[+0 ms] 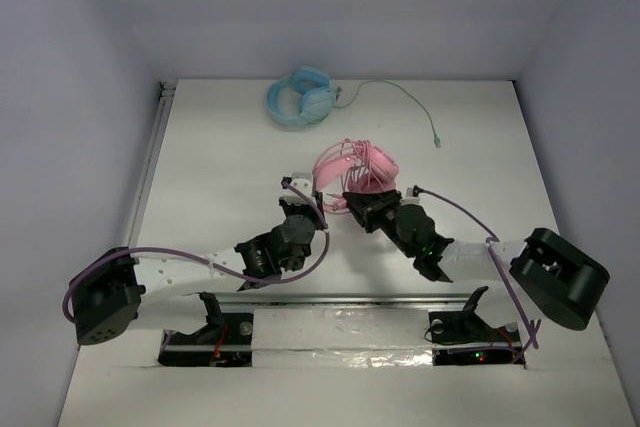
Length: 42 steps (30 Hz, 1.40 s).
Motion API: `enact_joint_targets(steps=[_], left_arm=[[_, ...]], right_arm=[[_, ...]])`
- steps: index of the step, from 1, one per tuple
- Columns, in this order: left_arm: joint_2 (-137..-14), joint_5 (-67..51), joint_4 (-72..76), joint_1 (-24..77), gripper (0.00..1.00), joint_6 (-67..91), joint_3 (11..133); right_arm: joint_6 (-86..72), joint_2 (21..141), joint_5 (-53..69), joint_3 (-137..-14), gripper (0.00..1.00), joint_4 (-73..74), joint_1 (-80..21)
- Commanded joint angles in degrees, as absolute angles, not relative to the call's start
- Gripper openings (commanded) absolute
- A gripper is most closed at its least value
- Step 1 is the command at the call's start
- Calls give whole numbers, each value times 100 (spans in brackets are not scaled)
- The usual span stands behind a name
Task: Wrap the headphones
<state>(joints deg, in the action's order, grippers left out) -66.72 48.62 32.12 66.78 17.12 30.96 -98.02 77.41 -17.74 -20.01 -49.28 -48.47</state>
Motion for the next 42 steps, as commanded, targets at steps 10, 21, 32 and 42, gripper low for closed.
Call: enact_joint_targets(steps=[10,21,32,42], left_arm=[[-6917,3604,3287,7031,0,1469,3235],[-6934,3559,3578,7031,0,1231,3076],[-7259,3384,3191,7031,0,1853,3287],[-7374,2937,2286,6417,0,3355,3639]], right_arm=[[-9975,8174,-1733,-2725,13,-5405,-4597],[-9624,7918,-1855,-3032,22,-4614,-4544],[-8868,8472,-861,-3692,32,-4192,-4544],[-7964,8850,-44,-4175,44,-3587,-4544]])
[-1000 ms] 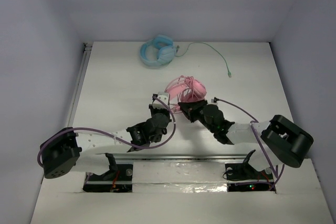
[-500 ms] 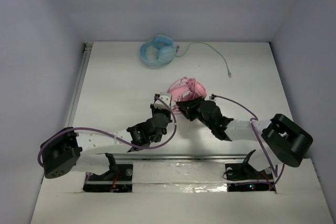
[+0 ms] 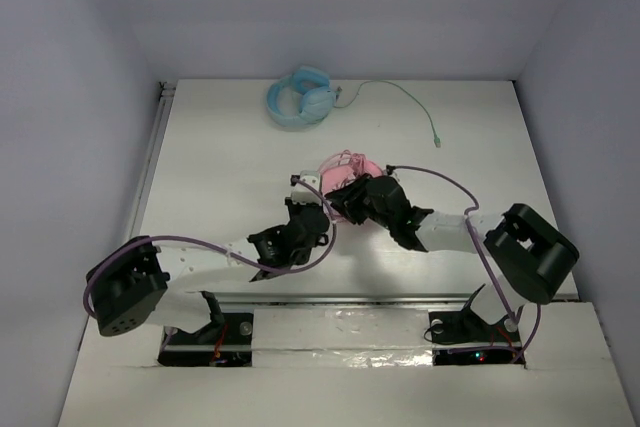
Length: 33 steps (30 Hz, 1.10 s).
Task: Wrap the headphones
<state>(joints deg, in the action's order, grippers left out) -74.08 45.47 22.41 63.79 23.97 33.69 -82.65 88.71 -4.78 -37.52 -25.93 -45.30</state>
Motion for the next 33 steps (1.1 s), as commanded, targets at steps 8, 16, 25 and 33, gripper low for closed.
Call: enact_joint_targets(steps=[8,16,25,33], left_arm=[[-7672,1451,2496,5477,0,3893,3498],[-7998,457,2716,4966,0,4210,3419],[-8147,167,2681,4343,0,4149,3393],[-8226,167,2628,3859,0,4043,3436]], right_arm=[[-6971,9211,842,-4964,46,-2902,-4544],[-6311,8930,519,-5616,55,-2039,-4544],[-5609,7973,-992,-5554,54,-1355,-4491],[-4870,7173,-1969,-5643,56,-747,-4491]])
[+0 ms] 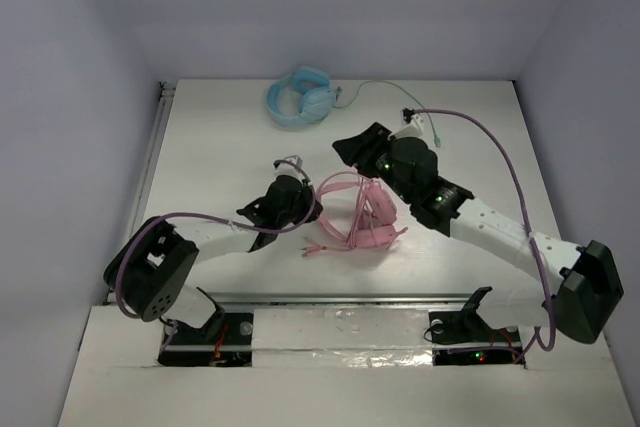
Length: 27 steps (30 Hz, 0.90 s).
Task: Wrap the headphones
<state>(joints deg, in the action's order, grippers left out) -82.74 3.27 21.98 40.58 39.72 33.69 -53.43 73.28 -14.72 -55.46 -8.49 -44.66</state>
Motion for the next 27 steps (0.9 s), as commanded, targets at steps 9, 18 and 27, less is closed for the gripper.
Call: enact_joint_targets(steps=[9,18,27], left_arm=[[-8393,263,2514,3209,0,4052,3366],[-8394,615,2611,3076,28,4043,3436],[-6708,1388,2154,3076,78,3929,3445]], right_arm=[[-4132,5900,-2311,-5177,32,-537,-4491],[-3516,5230,-2408,-5133,5,17,-4491],[-3577,4063,-3373,-5238,89,816,-4491]])
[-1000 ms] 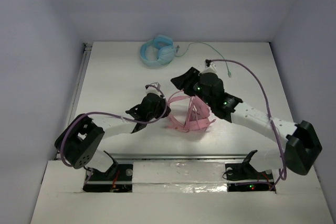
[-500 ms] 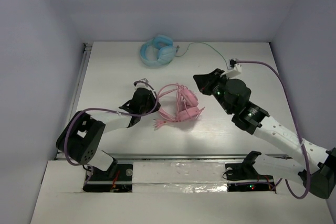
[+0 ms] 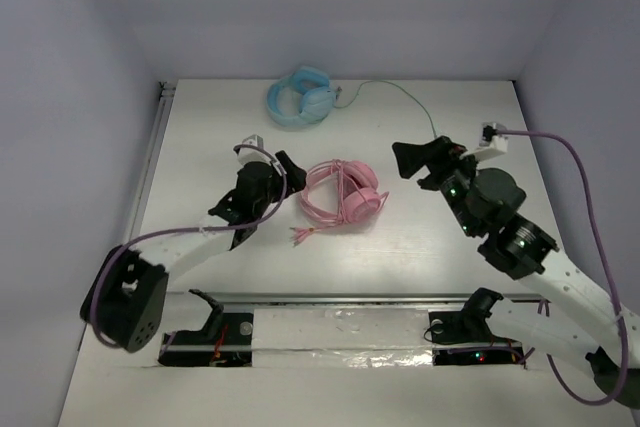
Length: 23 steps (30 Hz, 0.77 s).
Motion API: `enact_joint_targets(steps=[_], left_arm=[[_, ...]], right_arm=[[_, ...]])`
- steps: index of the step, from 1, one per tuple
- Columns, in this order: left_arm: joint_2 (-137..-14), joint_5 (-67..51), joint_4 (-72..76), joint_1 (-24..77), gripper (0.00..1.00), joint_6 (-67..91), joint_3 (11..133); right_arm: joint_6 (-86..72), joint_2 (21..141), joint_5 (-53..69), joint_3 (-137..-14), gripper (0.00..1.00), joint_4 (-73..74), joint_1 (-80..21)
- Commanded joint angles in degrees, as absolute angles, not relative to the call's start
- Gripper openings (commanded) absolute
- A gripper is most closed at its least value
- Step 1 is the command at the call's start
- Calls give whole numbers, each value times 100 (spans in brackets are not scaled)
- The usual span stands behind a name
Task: Wrap the headphones
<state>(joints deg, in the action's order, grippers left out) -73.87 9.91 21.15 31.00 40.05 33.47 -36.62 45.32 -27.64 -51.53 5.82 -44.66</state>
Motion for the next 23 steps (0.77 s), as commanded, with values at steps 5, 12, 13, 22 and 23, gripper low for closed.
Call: enact_joint_targets(steps=[5,12,13,22,23], left_arm=[[-5374,1283,1882,3076,81,3622,3646],[-4097,1117,451,3076,96,3375,4350],[-4009,1073,335,3076,97,3323,4429],[-3226,809,79,3076,98,3049,4360],[-3147,826,70,3076,98,3050,4316]], right_arm=[[-3559,3341,-3831,-5186,100,1011,-4491],[-3480,2339,-4464,-4878,100,1230,-4491],[-3480,2242,-4491,-4826,100,1213,-4491],[-3586,2004,-4473,-4868,100,1388,-4491],[-3586,2021,-4500,-4921,100,1441,-4491]])
